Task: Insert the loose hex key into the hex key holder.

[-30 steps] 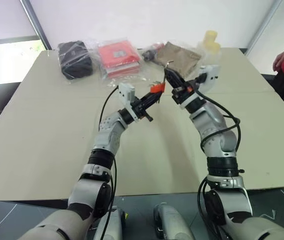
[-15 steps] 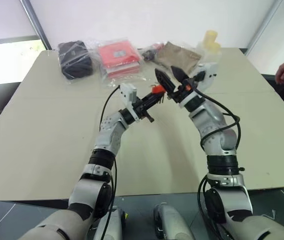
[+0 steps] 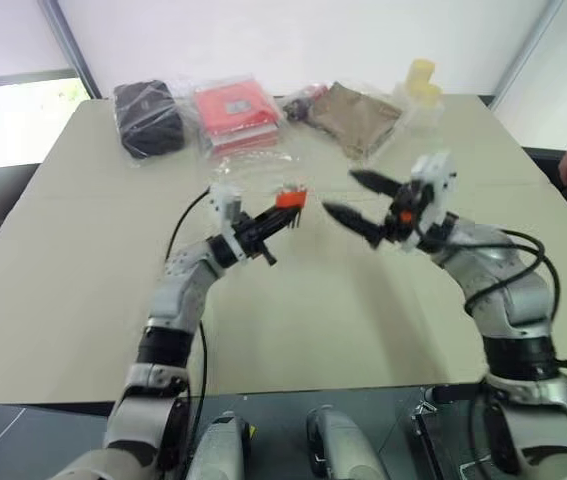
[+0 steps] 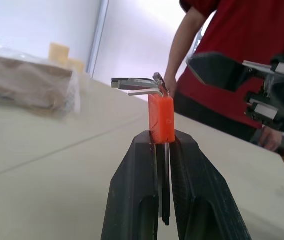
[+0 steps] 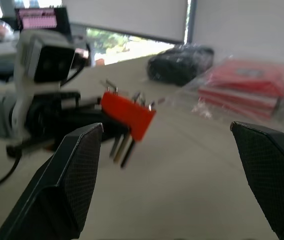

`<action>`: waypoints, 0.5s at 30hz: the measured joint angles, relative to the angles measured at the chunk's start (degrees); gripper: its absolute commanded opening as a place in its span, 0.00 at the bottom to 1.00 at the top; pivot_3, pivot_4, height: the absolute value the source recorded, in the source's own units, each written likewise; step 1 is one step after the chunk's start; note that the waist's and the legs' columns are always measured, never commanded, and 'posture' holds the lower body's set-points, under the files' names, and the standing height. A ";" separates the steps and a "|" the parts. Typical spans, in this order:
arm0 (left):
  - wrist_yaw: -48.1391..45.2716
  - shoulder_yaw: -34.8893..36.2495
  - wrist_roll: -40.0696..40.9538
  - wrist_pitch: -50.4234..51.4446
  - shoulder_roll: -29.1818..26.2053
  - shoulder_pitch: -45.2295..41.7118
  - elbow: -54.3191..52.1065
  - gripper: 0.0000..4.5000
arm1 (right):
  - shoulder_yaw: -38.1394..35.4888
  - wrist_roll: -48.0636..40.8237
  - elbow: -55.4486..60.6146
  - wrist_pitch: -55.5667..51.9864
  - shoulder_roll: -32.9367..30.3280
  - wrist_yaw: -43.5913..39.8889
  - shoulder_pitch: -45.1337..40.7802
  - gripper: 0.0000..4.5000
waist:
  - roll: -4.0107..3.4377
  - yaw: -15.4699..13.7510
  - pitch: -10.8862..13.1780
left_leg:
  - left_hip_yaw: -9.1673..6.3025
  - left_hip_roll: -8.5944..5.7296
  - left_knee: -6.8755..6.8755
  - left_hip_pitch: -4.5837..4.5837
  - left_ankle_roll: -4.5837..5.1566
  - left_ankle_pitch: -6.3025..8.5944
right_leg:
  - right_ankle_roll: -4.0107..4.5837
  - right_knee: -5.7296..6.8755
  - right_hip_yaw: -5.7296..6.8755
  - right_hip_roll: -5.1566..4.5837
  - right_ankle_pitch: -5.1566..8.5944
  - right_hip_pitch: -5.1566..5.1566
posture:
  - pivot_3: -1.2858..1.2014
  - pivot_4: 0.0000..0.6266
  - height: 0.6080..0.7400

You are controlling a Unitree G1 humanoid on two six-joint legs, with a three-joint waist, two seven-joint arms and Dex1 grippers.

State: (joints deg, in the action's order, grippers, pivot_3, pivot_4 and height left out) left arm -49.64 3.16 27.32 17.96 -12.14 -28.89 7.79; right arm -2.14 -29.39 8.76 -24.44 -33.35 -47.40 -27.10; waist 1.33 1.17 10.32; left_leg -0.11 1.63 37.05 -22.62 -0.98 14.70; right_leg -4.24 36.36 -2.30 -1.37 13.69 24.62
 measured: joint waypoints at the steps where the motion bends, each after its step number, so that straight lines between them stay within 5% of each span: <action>1: 0.19 0.18 0.61 1.82 -1.44 0.99 -1.76 0.00 | 0.52 0.35 0.03 0.00 -1.20 -1.22 0.54 0.93 | 0.00 -0.05 0.00 | -0.01 0.00 0.01 0.00 0.00 0.00 | 0.01 0.01 0.00 0.00 0.00 0.00 | 0.52 0.24 1.00; 6: 2.04 0.63 3.64 12.40 -8.02 4.92 -9.38 0.00 | 2.26 2.61 0.15 1.71 -2.71 -4.75 2.02 0.93 | 0.01 -0.12 0.01 | 0.02 -0.01 0.06 0.06 0.00 0.00 | 0.02 0.01 0.00 -0.01 0.00 -0.06 | 0.52 0.24 1.00; 12: 8.36 3.08 4.86 21.94 -10.35 5.49 -6.64 0.00 | 2.54 4.43 -0.15 3.48 -1.58 -5.22 2.18 0.93 | 0.02 -0.23 0.01 | 0.01 -0.02 0.07 0.06 0.00 0.00 | 0.02 0.01 0.01 -0.02 0.00 -0.08 | 0.52 0.24 1.00; 15: 9.36 3.02 4.64 24.16 -10.39 5.50 -4.03 0.28 | 2.97 4.97 -0.62 3.94 -0.67 -4.94 2.09 0.95 | 0.02 -0.27 0.01 | 0.02 -0.02 0.07 0.05 0.00 0.00 | 0.02 -0.01 0.01 -0.03 0.00 -0.08 | 0.52 0.24 1.00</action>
State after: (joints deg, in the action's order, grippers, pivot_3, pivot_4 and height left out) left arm -40.28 6.18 31.96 42.12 -22.53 -23.39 3.77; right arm 0.82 -24.42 8.14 -20.50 -34.02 -52.34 -25.01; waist 1.36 0.89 10.34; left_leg -0.10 1.61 37.12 -22.56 -0.99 14.70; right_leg -4.22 36.35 -2.29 -1.40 13.69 24.54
